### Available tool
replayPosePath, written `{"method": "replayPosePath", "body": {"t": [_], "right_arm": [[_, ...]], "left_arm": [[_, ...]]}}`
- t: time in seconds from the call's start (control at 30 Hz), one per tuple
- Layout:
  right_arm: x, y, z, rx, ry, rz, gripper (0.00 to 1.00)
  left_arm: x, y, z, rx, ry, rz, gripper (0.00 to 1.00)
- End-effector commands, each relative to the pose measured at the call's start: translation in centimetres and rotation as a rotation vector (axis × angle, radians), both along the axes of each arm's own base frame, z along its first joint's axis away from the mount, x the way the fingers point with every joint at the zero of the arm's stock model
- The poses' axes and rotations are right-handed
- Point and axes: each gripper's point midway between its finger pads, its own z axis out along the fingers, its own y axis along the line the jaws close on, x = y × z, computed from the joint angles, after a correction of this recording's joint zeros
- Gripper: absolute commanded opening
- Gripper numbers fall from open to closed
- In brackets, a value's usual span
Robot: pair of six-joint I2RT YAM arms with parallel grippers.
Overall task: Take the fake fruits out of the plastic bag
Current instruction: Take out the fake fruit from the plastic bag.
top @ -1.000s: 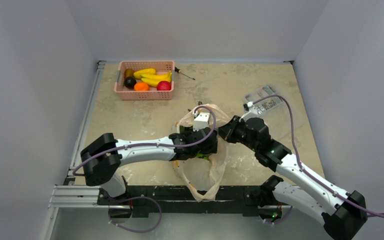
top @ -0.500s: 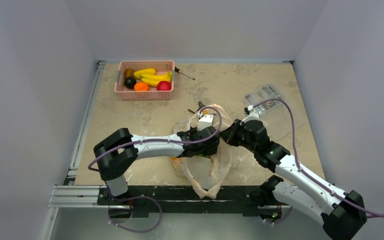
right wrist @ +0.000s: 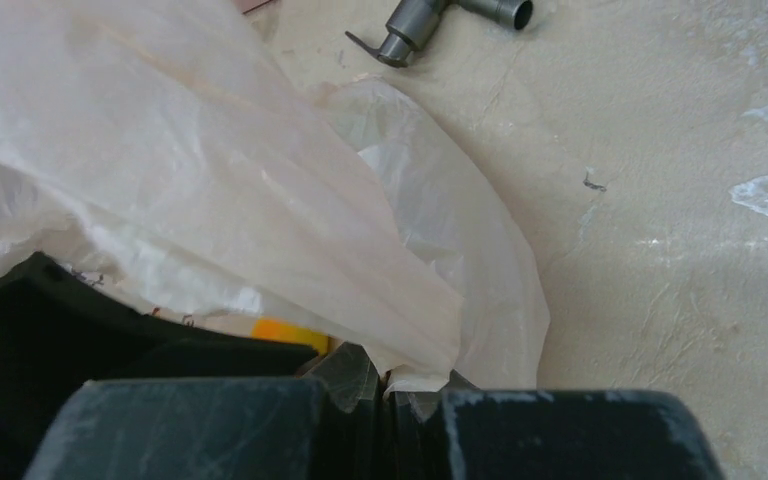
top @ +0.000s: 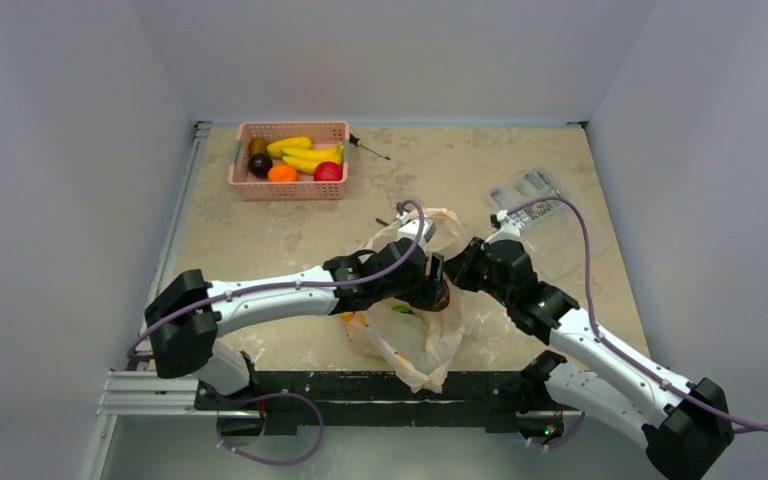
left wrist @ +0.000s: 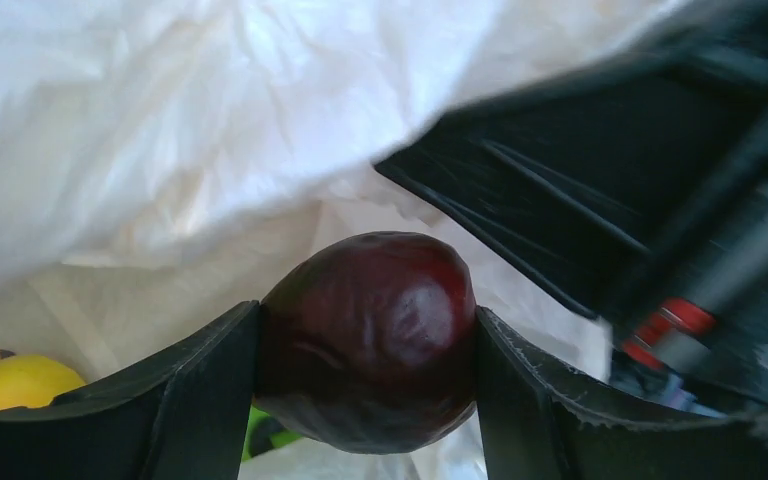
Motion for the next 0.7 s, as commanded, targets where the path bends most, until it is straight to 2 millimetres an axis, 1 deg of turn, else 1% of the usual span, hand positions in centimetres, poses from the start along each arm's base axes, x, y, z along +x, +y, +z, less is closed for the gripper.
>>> {"method": "replayPosePath", "body": {"t": [0.0, 0.1, 0.23, 0.33, 0.47, 0.6, 0.67], "right_arm": [[1.3, -0.9, 2.3, -0.031, -0.064, -0.065, 0.00], [1.5, -1.7, 2.1, -0.052, -0.066, -0.099, 0.00], [2.0, -2.8, 2.2, -0.092, -0.076, -0.156, 0.00], [2.5, -3.4, 2.3, -0.133, -0.079, -0.184, 0.00], [3.2, -4.2, 2.7, -0.198, -0.082, -0.218, 0.00], [3.7, -4.9, 3.3, -0.239, -0.113, -0.239, 0.00], [3.8, -5.1, 3.4, -0.253, -0.127, -0.240, 0.00]], "left_arm": [[-2.2, -1.0, 4.6, -0.110, 0.034, -0.131, 0.27], [-3.7, -1.1, 6.6, -0.157, 0.061, -0.203, 0.23], [-5.4, -0.9, 11.0, -0.270, 0.039, -0.288, 0.23], [-6.2, -0.1, 13.5, -0.326, 0.037, -0.319, 0.22], [-6.2, 2.4, 16.0, -0.356, 0.008, -0.306, 0.22], [-5.7, 6.0, 18.1, -0.351, -0.059, -0.268, 0.22], [-5.1, 8.2, 18.9, -0.324, -0.097, -0.230, 0.22]]}}
